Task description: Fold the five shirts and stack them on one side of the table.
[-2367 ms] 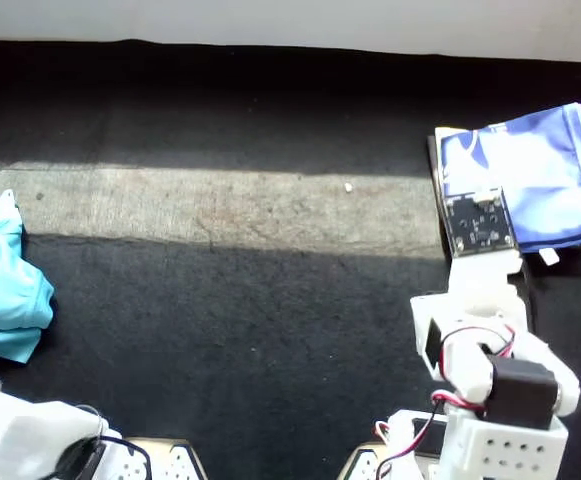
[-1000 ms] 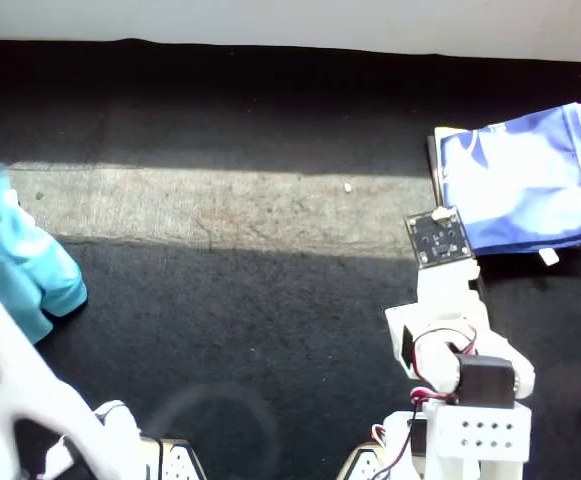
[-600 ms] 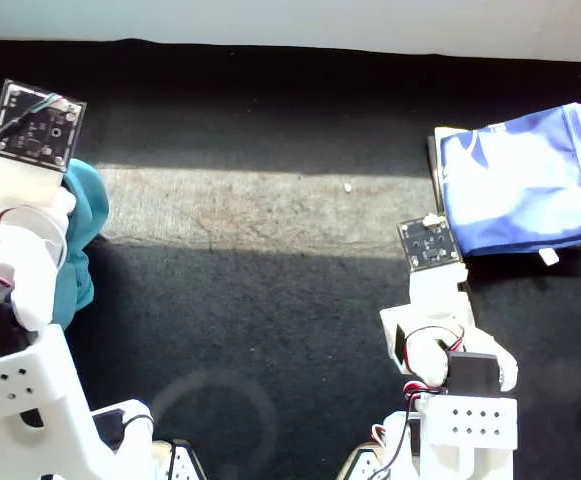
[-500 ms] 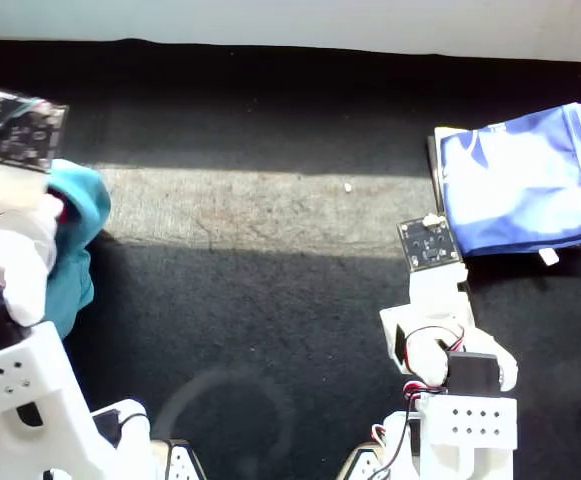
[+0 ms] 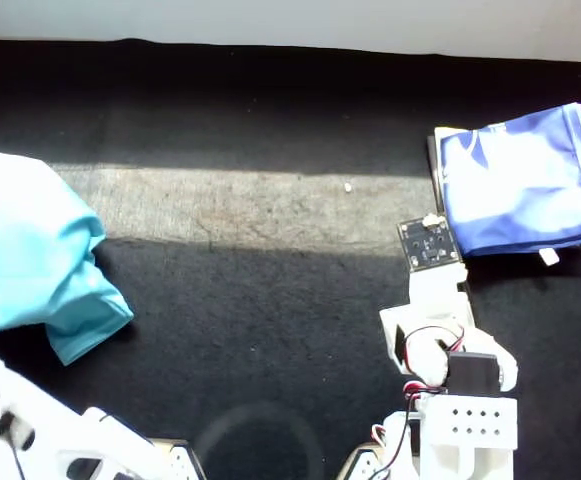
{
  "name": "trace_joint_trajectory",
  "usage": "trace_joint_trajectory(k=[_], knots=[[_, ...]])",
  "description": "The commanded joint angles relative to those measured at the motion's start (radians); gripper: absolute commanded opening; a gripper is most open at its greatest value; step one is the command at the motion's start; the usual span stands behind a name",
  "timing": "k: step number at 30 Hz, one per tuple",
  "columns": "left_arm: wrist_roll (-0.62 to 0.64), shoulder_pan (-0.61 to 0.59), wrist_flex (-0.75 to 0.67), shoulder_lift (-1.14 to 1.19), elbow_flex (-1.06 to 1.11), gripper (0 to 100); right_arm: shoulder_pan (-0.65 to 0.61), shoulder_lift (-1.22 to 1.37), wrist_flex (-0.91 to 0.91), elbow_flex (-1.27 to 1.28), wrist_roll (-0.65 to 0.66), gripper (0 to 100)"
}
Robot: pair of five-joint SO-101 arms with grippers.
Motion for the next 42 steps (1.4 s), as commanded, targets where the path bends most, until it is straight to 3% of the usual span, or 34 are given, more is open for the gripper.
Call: trace_joint_trajectory(k=[1,4,8,13,16,20,28,31,42], knots=[[-0.041,-0.050,-0.170,-0.015,0.084,1,-0.004,-0.004,-0.016,-0.005,-0.002,3.1],[-0.031,-0.042,-0.143,0.048,0.051,1,-0.004,-0.004,-0.016,-0.004,-0.002,3.1],[0.133,-0.041,-0.015,0.300,-0.197,1,-0.002,-0.004,-0.012,-0.001,-0.002,3.1],[0.308,-0.067,0.330,0.734,-0.717,1,-0.001,-0.004,-0.010,-0.001,-0.002,3.1],[0.325,-0.062,0.555,0.895,-0.966,1,-0.001,-0.004,-0.010,-0.001,-0.002,3.1],[0.327,-0.041,0.721,1.059,-1.188,2,-0.004,-0.004,-0.016,-0.002,-0.002,3.1],[0.328,-0.019,1.030,1.162,-1.458,23,-0.004,-0.004,-0.018,-0.005,-0.002,3.1],[0.328,-0.001,1.094,1.167,-1.504,22,-0.004,-0.004,-0.018,-0.008,0.000,3.1],[0.328,0.048,1.092,1.164,-1.524,21,-0.004,-0.004,-0.018,-0.002,0.000,3.1]])
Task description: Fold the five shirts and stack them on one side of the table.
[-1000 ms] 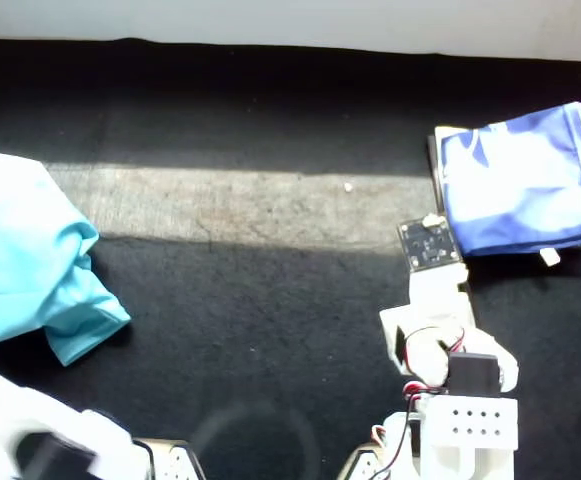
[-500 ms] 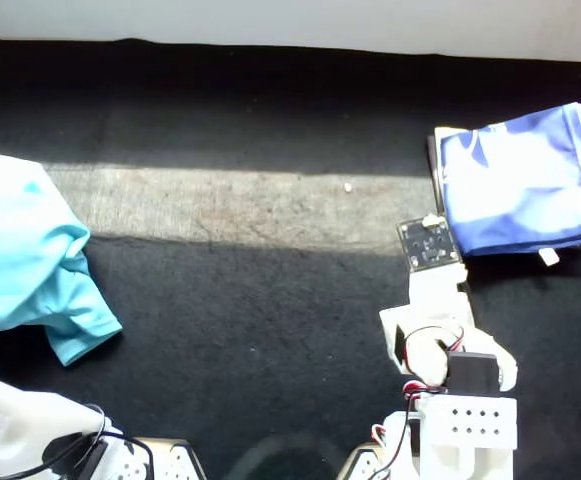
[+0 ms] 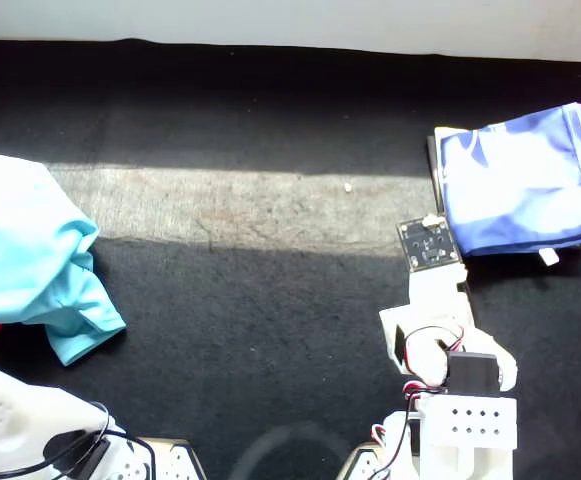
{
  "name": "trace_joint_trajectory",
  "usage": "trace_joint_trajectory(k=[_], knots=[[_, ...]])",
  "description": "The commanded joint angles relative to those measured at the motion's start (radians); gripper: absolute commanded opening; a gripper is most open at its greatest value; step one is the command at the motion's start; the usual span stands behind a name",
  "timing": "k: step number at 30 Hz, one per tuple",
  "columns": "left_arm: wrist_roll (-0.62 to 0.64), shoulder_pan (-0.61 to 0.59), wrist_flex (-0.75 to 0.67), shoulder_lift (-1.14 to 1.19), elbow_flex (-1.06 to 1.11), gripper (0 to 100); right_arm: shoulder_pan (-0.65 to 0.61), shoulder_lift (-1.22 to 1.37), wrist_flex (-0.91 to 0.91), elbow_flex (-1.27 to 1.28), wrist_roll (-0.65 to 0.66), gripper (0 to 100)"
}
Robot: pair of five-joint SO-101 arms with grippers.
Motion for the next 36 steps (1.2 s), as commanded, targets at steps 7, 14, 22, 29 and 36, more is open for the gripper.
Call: trace_joint_trajectory(k=[7,14,22,29,36], knots=[[0.006,0.016,0.005,-0.005,-0.197,21,-0.004,-0.004,-0.018,-0.005,0.000,3.1],[0.006,0.041,0.003,-0.005,-0.263,21,-0.004,-0.004,-0.018,-0.005,0.000,3.1],[0.006,0.071,0.011,0.054,-0.219,21,-0.004,-0.004,-0.018,-0.005,0.000,3.1],[0.008,0.071,0.012,0.130,-0.220,0,-0.004,-0.004,-0.018,-0.005,0.000,3.1],[0.068,0.090,0.048,0.127,-0.298,1,-0.005,-0.004,-0.019,-0.005,-0.005,3.1]])
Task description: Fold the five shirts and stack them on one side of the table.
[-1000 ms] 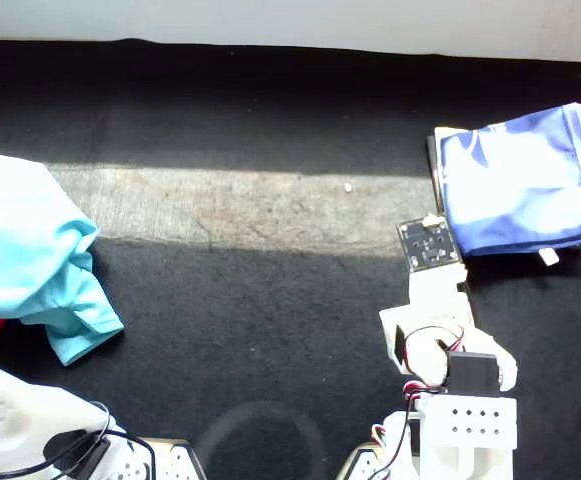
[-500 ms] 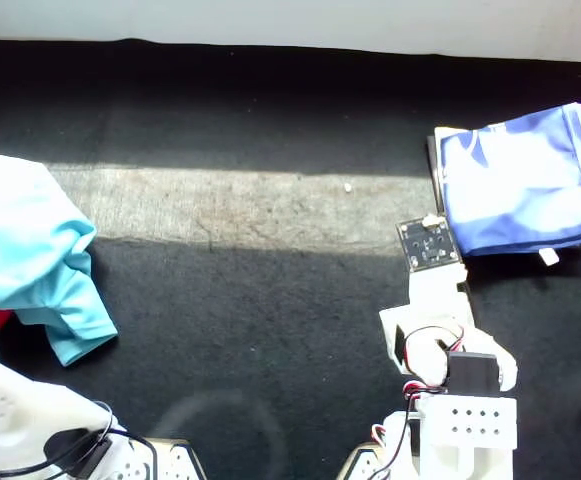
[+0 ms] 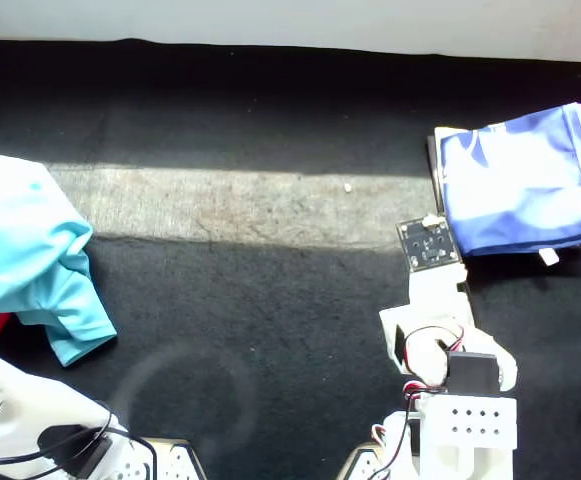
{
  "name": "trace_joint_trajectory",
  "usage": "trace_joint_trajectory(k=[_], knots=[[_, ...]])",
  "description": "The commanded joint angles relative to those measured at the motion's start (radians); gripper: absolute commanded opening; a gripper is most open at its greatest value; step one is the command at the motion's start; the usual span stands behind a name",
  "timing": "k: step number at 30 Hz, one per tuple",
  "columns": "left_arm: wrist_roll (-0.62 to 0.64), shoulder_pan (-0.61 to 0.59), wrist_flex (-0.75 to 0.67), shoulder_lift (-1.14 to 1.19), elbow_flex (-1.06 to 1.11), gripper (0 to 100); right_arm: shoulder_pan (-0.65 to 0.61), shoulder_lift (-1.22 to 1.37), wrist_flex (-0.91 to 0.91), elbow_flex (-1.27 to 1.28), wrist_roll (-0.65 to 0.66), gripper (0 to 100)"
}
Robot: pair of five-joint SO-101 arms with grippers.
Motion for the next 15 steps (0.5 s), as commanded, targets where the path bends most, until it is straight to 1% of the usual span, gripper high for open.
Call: trace_joint_trajectory(k=[1,3,5,8,10,12,15], knots=[[0.041,0.033,0.058,-0.015,-0.102,1,-0.007,-0.002,-0.027,-0.007,-0.005,3.1],[0.075,0.048,0.123,-0.015,-0.193,1,-0.042,0.001,-0.045,-0.013,-0.005,3.1],[0.120,0.067,0.195,-0.015,-0.306,1,-0.122,0.001,-0.053,-0.016,-0.005,4.4],[0.184,0.097,0.296,-0.015,-0.495,1,-0.259,0.027,-0.068,-0.070,-0.011,14.2],[0.233,0.114,0.315,-0.015,-0.596,1,-0.314,0.111,-0.087,-0.134,-0.048,18.7],[0.273,0.124,0.315,-0.025,-0.668,1,-0.352,0.237,-0.107,-0.223,-0.095,18.7],[0.313,0.202,0.315,-0.065,-0.699,1,-0.429,0.456,-0.122,-0.363,-0.146,18.7]])
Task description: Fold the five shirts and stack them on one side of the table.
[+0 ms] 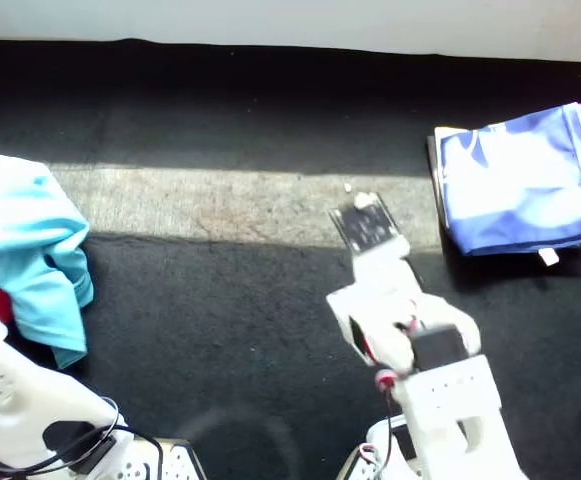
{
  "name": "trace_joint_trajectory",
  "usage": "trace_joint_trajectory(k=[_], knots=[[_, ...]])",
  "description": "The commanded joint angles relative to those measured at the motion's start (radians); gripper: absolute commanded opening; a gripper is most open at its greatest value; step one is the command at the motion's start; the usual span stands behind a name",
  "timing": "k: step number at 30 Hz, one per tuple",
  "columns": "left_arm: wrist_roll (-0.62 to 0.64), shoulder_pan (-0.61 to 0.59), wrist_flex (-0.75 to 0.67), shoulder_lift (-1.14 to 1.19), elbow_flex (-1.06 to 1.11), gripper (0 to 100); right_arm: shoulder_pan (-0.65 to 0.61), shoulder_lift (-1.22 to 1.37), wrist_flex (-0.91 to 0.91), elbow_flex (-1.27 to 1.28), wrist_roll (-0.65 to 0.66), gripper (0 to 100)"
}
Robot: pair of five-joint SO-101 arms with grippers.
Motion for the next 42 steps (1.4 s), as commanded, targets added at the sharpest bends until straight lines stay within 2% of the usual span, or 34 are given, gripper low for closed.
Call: trace_joint_trajectory(k=[1,5,11,14,18,20,24,28,35,39,42], knots=[[0.049,0.111,0.008,-0.088,-0.065,1,-0.088,0.251,-0.018,-0.194,-0.048,18.7],[0.092,0.312,0.008,-0.189,-0.059,1,-0.140,0.432,-0.013,-0.300,-0.049,18.7],[0.103,0.628,-0.017,-0.249,-0.067,1,-0.196,0.461,-0.013,-0.308,-0.054,19.0],[0.104,0.710,-0.094,-0.259,-0.068,1,-0.232,0.466,-0.021,-0.315,-0.118,19.2],[0.106,0.760,-0.210,-0.286,-0.068,1,-0.340,0.473,-0.061,-0.315,-0.180,19.2],[0.152,0.794,-0.253,-0.303,-0.068,1,-0.381,0.473,-0.102,-0.314,-0.193,19.2],[0.198,0.921,-0.336,-0.337,-0.068,1,-0.392,0.473,-0.142,-0.306,-0.198,19.2],[0.198,1.081,-0.440,-0.337,-0.068,1,-0.312,0.473,-0.136,-0.303,-0.195,19.2],[0.195,1.299,-0.634,-0.335,-0.061,1,-0.054,0.463,-0.058,-0.306,-0.196,19.2],[0.140,1.337,-0.658,-0.332,-0.051,1,0.097,0.463,-0.056,-0.308,-0.198,19.2],[0.077,1.307,-0.580,-0.337,0.038,1,0.182,0.463,-0.056,-0.314,-0.196,19.2]])
